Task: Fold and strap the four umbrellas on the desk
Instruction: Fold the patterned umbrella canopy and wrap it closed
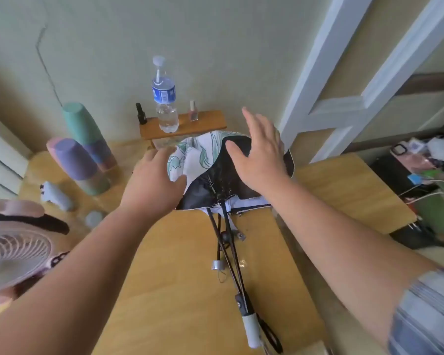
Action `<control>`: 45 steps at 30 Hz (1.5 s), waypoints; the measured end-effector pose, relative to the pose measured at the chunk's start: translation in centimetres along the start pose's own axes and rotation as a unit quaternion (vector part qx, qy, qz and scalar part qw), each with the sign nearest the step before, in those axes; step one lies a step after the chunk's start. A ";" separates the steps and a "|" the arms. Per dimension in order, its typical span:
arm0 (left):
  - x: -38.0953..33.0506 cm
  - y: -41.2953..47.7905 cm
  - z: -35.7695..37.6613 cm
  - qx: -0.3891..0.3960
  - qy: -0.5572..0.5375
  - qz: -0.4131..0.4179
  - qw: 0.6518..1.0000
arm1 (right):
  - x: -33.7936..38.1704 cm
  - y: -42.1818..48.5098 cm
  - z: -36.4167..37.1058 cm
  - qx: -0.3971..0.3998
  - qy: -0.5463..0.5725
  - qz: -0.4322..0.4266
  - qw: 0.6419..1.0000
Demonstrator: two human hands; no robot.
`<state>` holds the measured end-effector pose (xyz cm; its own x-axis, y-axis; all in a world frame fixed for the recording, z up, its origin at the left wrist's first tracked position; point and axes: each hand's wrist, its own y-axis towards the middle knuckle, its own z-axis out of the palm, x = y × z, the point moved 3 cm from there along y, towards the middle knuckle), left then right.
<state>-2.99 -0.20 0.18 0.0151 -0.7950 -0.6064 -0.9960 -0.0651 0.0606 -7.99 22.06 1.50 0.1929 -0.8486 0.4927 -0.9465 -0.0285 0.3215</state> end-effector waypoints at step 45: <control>15.0 -0.3 8.5 -0.007 -0.232 0.025 0.972 | -15.1 -10.9 9.5 0.196 0.028 0.009 0.980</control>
<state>-3.24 -6.99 -15.65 -0.0783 -0.4405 -0.8943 -0.9931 -0.0440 0.1087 -3.06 30.12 -17.11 0.1788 -0.8209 0.5424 -0.9744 -0.2242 -0.0181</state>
